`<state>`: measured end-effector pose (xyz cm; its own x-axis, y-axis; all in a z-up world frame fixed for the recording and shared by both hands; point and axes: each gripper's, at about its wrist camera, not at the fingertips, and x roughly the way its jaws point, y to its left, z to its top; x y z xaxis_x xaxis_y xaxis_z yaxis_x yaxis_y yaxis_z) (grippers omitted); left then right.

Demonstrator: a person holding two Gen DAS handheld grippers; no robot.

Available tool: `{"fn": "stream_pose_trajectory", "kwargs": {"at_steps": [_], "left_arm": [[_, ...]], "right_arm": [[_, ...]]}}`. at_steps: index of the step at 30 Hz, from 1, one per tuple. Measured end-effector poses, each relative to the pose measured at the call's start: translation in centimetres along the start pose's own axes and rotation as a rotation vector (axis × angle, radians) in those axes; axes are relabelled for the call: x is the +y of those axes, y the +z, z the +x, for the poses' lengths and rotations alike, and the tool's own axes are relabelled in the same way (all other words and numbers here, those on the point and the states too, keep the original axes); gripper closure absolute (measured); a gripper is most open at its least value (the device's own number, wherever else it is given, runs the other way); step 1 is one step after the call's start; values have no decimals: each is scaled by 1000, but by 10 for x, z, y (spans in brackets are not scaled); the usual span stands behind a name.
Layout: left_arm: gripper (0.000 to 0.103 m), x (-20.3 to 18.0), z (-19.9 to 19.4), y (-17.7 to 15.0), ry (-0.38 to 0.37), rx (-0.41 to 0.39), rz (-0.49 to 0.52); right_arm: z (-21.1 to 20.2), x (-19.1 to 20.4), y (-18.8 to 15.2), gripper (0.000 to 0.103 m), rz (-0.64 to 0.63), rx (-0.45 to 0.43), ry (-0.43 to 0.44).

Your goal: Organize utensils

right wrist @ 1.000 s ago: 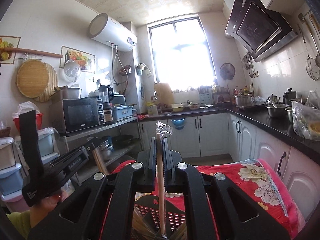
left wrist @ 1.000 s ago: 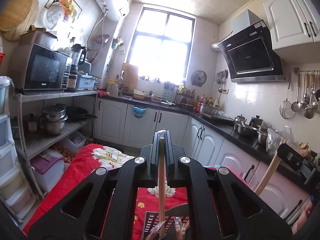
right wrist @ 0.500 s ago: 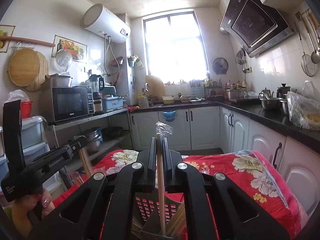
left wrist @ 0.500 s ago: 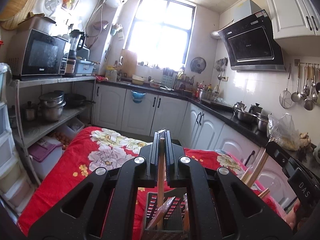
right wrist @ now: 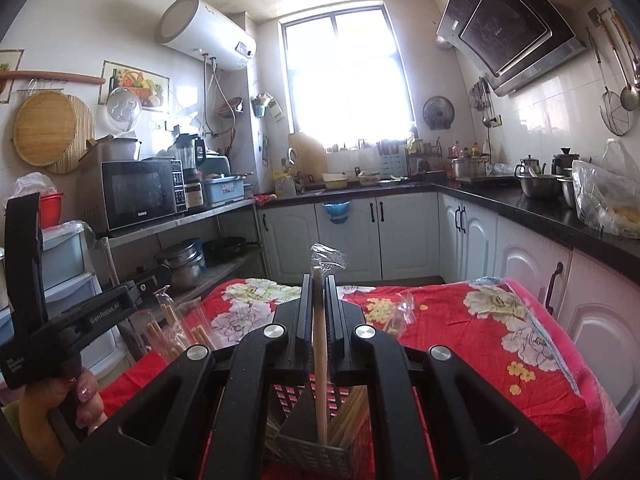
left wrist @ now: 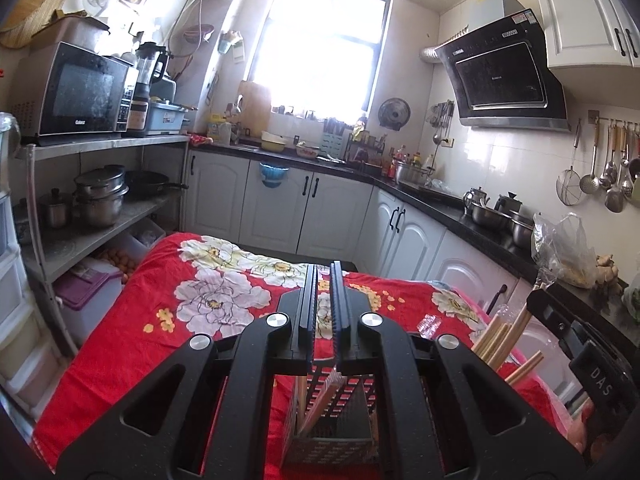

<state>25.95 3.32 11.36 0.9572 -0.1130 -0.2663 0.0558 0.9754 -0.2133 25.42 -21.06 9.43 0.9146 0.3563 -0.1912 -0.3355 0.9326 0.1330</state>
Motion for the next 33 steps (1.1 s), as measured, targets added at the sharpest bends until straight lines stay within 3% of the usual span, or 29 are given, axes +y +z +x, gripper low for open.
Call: {"fn": "stream_pose_trajectory", "kwargs": {"at_steps": [5,7,11,13,23,33], "left_arm": [[90,-3,-6,-1,-8,25,11],[79,-4,-9,-1,-11,35,12],[75,-5,-15,-1,-22,49,13],[66,-5,-18,-1,-27,55,13],[45,-4,-33,-8,-47,106,-17],[16,2,-55,-20,-74,158,-27]], "right_arm": [[-1,-1,-4,91,7,32,-8],[-2,-3,-6,87,18,48,-8],[-6,-5,-8,78,38,63,-4],[-8,-6,-8,76,40,65,-4],[-26,-6,-8,64,40,69,-8],[-55,-6,-12,53,50,76,-16]]}}
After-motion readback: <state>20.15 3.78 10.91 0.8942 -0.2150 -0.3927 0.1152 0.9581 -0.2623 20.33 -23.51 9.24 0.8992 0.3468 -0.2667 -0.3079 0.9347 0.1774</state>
